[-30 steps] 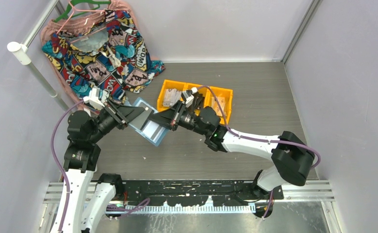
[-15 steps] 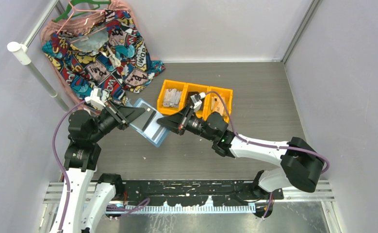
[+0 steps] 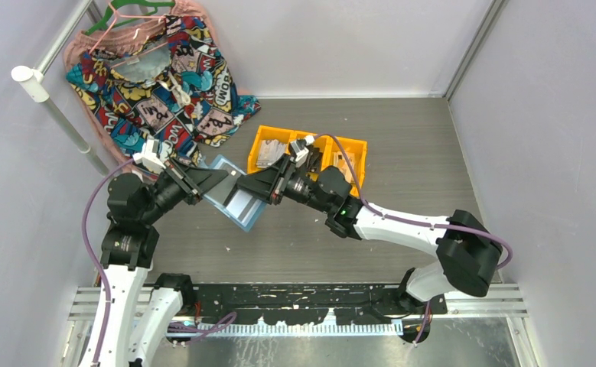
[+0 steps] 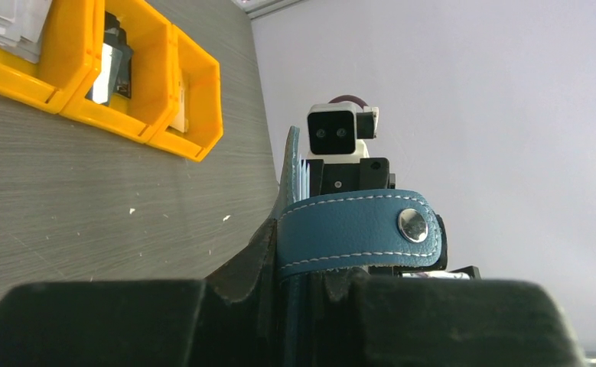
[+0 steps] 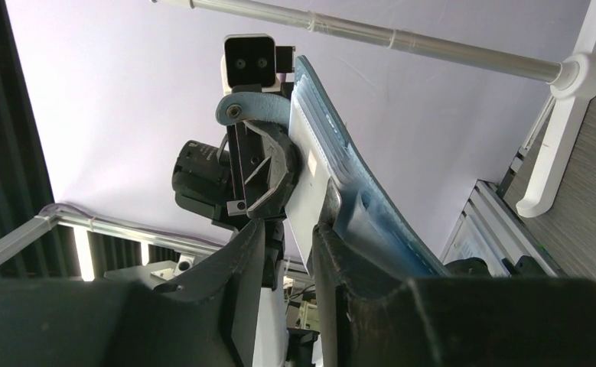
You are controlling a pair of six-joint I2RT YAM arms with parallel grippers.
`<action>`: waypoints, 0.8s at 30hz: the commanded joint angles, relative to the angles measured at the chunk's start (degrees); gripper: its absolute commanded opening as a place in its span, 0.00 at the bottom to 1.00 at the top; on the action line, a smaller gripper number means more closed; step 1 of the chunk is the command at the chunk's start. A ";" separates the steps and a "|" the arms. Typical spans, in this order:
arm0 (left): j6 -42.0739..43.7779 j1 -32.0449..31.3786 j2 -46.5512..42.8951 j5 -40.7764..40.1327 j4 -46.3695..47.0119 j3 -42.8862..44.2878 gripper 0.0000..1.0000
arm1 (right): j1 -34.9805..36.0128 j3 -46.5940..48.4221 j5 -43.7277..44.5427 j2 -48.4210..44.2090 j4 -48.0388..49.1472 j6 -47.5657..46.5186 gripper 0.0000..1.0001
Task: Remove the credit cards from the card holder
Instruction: Remove the credit card from the card holder.
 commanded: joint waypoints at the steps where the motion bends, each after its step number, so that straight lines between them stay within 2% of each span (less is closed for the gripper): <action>1: -0.67 0.32 -0.70 1.23 3.45 1.80 0.14 | 0.32 3.18 -1.37 1.03 -1.95 -0.48 0.36; 12: -0.82 0.31 -0.33 0.82 4.77 2.19 0.05 | 0.51 2.47 -1.76 -1.28 -7.12 -2.03 0.39; 24: -0.15 0.41 -0.28 0.31 5.74 2.73 0.04 | 0.42 1.59 -2.38 -1.48 -6.53 -1.37 0.39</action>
